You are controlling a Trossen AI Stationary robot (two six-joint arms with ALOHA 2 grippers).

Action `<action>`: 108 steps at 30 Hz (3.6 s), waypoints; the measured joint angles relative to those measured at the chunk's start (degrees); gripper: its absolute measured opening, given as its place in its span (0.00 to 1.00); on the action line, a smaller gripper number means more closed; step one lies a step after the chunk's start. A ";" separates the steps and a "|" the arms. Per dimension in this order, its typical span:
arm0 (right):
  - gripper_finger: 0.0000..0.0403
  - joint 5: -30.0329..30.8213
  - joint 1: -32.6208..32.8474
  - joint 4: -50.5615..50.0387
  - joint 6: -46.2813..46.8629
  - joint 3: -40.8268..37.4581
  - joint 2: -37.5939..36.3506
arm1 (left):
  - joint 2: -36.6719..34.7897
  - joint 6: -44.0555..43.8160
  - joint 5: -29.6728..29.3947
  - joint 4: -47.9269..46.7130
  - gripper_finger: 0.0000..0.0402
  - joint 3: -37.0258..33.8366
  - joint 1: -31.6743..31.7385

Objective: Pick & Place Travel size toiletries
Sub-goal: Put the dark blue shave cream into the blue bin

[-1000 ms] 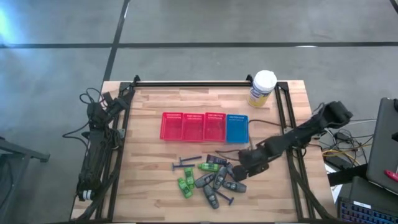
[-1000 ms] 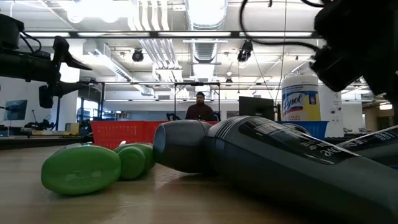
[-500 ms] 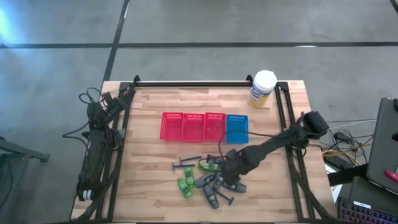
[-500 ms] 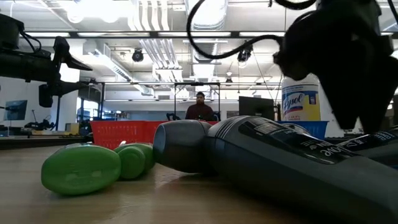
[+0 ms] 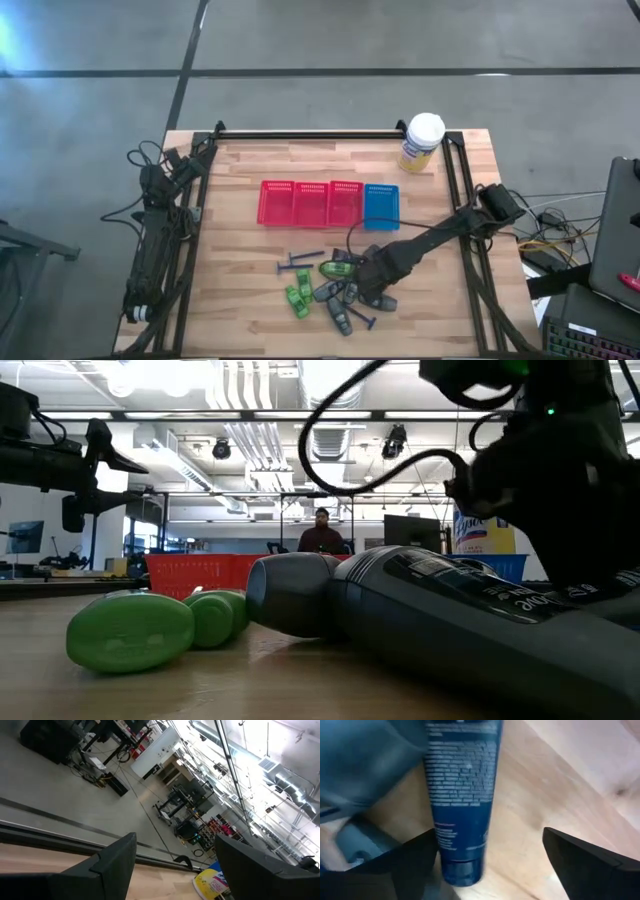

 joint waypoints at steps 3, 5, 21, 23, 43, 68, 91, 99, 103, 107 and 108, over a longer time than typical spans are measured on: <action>0.77 0.00 0.03 1.02 -1.13 -0.99 -0.02 | 0.02 0.00 -0.04 0.00 0.68 -0.02 0.01; 0.70 -0.06 0.05 2.28 -2.51 -1.92 -0.17 | 0.04 0.02 -0.06 0.00 0.68 -0.02 0.01; 0.30 -0.08 0.45 1.82 -6.29 -5.19 -10.26 | 0.13 0.00 -0.90 -0.01 0.68 -0.07 0.02; 0.30 2.13 0.45 0.18 -1.68 -6.08 -14.15 | 0.17 0.02 -1.26 -0.02 0.68 -0.07 0.02; 0.34 6.42 -29.25 8.58 8.28 -20.45 -34.31 | 0.35 5.27 -2.61 0.45 0.68 -0.07 0.02; 0.72 8.34 -23.13 9.35 -4.66 -14.52 -32.26 | 0.39 5.49 -2.77 2.43 0.68 -0.17 -0.31; 0.56 9.15 -11.51 -1.76 -53.49 11.84 3.07 | 0.46 5.53 -3.01 2.13 0.68 -0.13 -0.33; 0.61 8.61 -11.47 0.30 -53.34 12.70 7.71 | 0.48 4.37 -2.97 1.99 0.68 -0.11 -0.37; 0.61 8.44 -11.36 1.02 -51.92 12.36 9.22 | 0.46 4.35 -2.95 1.97 0.68 -0.11 -0.37; 0.53 5.58 -11.99 0.99 -50.48 11.84 9.95 | 0.46 4.31 -2.95 1.95 0.68 -0.11 -0.37; 0.50 5.33 -12.03 0.98 -50.11 11.89 10.01 | 0.46 4.28 -2.95 1.95 0.68 -0.11 -0.37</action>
